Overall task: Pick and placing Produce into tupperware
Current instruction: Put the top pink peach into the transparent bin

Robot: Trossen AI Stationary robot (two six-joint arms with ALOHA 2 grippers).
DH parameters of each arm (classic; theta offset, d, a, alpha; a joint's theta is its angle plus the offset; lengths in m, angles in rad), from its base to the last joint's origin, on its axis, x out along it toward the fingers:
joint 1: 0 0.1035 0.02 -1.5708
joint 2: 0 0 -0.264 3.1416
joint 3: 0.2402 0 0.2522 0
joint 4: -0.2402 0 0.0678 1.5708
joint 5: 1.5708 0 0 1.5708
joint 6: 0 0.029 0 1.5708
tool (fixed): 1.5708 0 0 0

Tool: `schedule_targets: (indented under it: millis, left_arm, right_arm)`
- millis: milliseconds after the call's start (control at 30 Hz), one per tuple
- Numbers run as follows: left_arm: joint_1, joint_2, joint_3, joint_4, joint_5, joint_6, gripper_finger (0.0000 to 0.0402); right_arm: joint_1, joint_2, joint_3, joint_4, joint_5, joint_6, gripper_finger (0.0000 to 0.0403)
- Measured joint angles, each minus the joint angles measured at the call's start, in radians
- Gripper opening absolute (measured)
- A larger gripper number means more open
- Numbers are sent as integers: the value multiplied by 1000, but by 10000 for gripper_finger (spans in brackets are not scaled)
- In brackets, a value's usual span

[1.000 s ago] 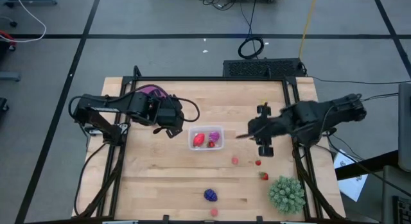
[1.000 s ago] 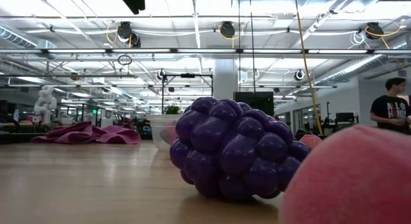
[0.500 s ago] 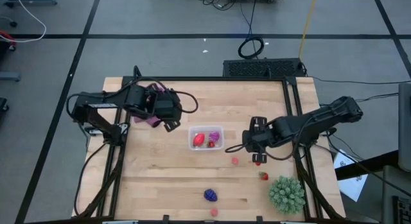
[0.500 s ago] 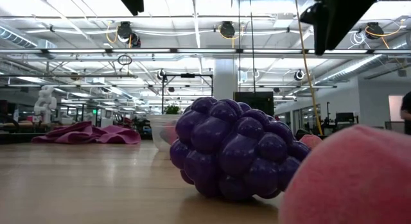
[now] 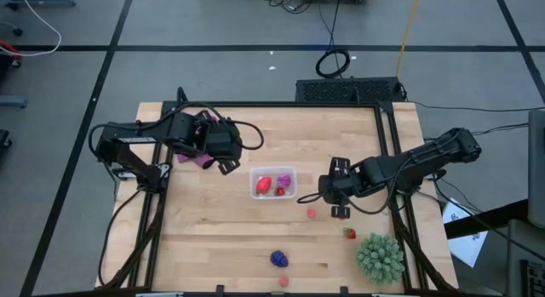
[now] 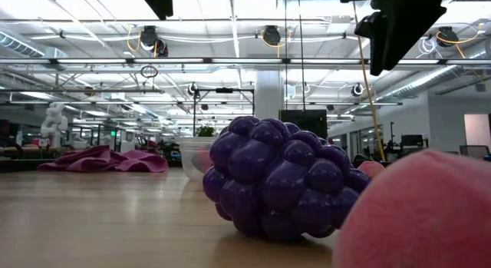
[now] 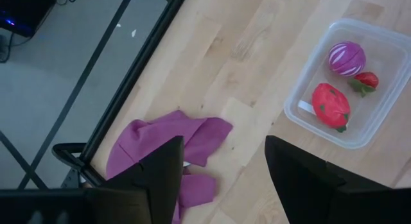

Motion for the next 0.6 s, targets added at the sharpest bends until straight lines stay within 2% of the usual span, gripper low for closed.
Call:
schedule_targets:
  millis: [100, 267, 600]
  left_arm:
    - [0, 0, 0, 0, 0, 0, 223]
    - [0, 0, 0, 0, 0, -1, 223]
    - [0, 0, 0, 0, 0, -2, 223]
  right_arm:
    - [0, 0, 0, 24, -40, -21, 148]
    - [0, 23, 0, 101, -46, -36, 148]
    - [3, 138, 0, 216, -150, -109, 148]
